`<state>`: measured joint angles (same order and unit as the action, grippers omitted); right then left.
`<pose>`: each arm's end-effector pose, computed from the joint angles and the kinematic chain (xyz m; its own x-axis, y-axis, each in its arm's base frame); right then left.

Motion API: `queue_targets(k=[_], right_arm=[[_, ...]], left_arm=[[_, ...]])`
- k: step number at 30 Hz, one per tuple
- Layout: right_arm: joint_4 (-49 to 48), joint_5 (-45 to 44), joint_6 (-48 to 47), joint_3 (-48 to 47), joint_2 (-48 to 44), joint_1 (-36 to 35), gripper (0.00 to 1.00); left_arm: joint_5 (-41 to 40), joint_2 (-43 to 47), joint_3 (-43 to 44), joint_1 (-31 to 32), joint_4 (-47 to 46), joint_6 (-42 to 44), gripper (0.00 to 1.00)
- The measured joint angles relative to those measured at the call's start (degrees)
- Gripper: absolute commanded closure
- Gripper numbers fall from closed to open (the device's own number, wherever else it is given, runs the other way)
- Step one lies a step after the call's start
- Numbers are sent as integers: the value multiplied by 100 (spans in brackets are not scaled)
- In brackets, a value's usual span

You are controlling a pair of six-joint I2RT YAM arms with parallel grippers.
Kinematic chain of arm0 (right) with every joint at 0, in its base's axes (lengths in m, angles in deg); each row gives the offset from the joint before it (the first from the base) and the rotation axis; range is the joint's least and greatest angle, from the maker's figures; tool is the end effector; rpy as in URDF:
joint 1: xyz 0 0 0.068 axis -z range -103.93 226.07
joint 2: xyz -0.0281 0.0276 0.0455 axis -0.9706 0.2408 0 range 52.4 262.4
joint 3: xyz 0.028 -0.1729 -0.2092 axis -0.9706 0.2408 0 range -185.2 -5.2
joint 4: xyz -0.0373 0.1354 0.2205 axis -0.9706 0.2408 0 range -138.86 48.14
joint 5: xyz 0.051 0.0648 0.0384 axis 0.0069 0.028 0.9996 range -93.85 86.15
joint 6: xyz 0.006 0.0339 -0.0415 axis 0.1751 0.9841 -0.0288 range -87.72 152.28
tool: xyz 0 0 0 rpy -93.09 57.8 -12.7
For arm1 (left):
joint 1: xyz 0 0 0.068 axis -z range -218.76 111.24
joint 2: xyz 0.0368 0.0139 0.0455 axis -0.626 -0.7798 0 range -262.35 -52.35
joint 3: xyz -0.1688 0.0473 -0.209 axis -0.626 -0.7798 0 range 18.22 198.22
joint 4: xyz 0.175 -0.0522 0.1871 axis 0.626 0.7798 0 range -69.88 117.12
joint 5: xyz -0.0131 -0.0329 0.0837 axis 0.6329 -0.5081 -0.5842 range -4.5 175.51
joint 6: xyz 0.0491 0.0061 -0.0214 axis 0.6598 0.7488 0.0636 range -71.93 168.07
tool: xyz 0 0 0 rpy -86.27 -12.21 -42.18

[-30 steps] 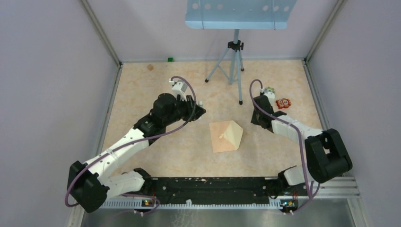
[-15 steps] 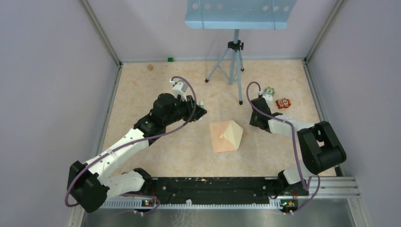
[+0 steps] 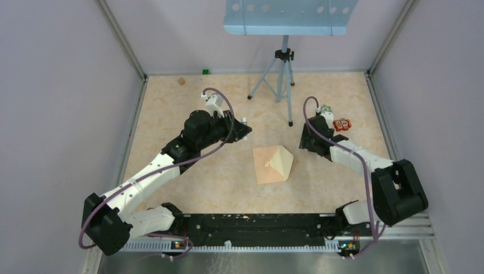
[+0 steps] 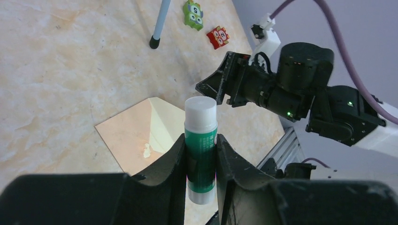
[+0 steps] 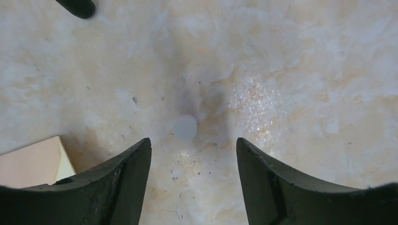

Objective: Place the letter into the envelope and seal it

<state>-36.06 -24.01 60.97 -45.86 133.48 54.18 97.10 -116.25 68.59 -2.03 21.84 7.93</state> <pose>0.2540 0.0888 0.1751 -0.7278 0.1933 -0.6579 0.2179 0.9749 0.0454 0.2051 -0.1618 0.3229 -0.6390 -0.3111 -0.7035 0.4308 0.6130 -0.6623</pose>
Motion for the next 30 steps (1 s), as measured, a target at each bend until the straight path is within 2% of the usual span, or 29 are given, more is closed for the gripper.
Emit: queue_targets(k=[7,15,20,24,30], right_arm=[[509,144,-122,-341,-1394,-109,32],[313,946,-162,-1054,-2559,-1333,36],[144,1158,-186,-1694,-2444,-2273,38],[109,881,-319,-2232,-2013,-3045,42],[160,376,-459,-2618,-1390,-3491,46]], left_arm=[[-514,2,7,0,-133,-1034,100],[-916,-39,236,0,-175,-1958,100],[-931,-227,446,20,-186,-2310,100],[-981,-332,516,85,-173,-2448,100],[-1010,-337,590,170,-173,-2533,100]])
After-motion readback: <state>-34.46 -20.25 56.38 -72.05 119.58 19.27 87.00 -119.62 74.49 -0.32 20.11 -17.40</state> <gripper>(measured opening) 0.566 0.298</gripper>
